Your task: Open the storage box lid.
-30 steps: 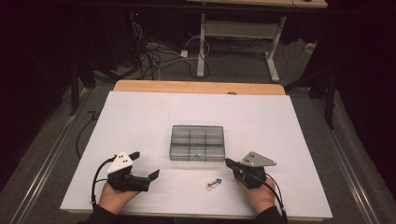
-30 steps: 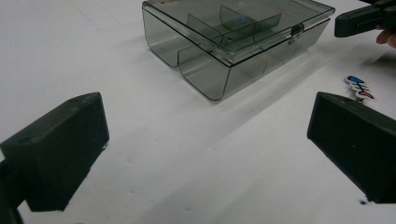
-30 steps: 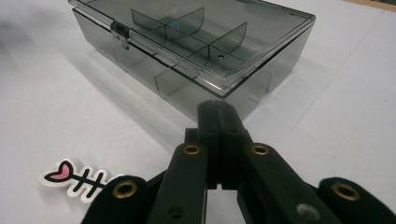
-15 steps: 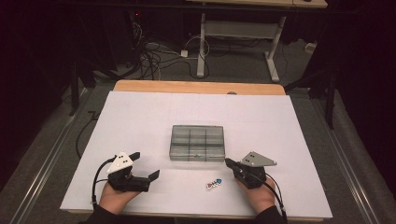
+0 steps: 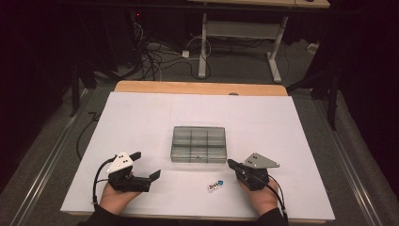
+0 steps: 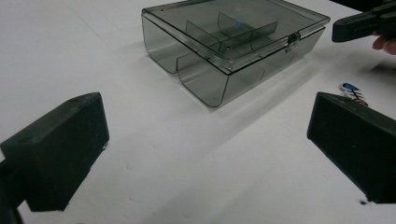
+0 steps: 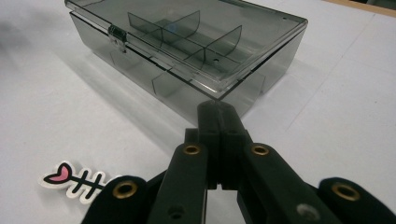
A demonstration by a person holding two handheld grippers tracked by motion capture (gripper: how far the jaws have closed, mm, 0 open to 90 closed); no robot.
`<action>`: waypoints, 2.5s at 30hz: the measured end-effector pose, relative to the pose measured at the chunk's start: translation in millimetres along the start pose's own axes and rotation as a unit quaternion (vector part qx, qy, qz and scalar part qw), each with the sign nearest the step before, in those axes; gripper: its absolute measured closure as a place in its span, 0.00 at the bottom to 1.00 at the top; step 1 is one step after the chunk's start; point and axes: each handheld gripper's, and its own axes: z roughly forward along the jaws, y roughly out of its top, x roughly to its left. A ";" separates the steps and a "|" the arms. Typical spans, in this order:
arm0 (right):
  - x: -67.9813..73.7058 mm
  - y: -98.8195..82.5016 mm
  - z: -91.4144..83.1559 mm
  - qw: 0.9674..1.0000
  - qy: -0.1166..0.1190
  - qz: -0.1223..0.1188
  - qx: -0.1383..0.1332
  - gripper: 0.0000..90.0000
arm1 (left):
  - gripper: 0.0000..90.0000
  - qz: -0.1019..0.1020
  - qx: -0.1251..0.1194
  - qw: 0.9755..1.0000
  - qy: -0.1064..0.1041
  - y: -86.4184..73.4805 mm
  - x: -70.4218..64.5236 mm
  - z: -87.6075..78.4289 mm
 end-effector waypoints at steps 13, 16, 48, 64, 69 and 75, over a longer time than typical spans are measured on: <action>0.3 0.1 5.2 1.000 0.005 -0.005 0.001 1.00 | 0.00 -0.001 0.009 1.000 0.003 -1.4 -4.5 6.4; -1.4 0.2 6.8 1.000 0.001 -0.003 0.002 1.00 | 0.00 0.000 0.010 1.000 0.003 -1.5 -4.6 6.6; -1.8 8.4 2.8 1.000 -0.011 -0.002 -0.026 1.00 | 0.32 -0.007 0.002 1.000 -0.008 7.9 -9.4 20.4; -4.0 15.3 2.5 0.999 -0.010 0.000 -0.040 1.00 | 0.83 -0.025 0.007 1.000 -0.013 17.3 -6.1 41.0; -4.5 17.1 1.8 0.999 -0.009 0.000 -0.044 1.00 | 0.93 -0.015 0.003 1.000 -0.016 23.2 -9.7 45.0; -5.1 18.0 1.4 0.999 -0.008 0.000 -0.047 1.00 | 0.98 -0.004 0.005 1.000 -0.012 30.7 -13.1 49.2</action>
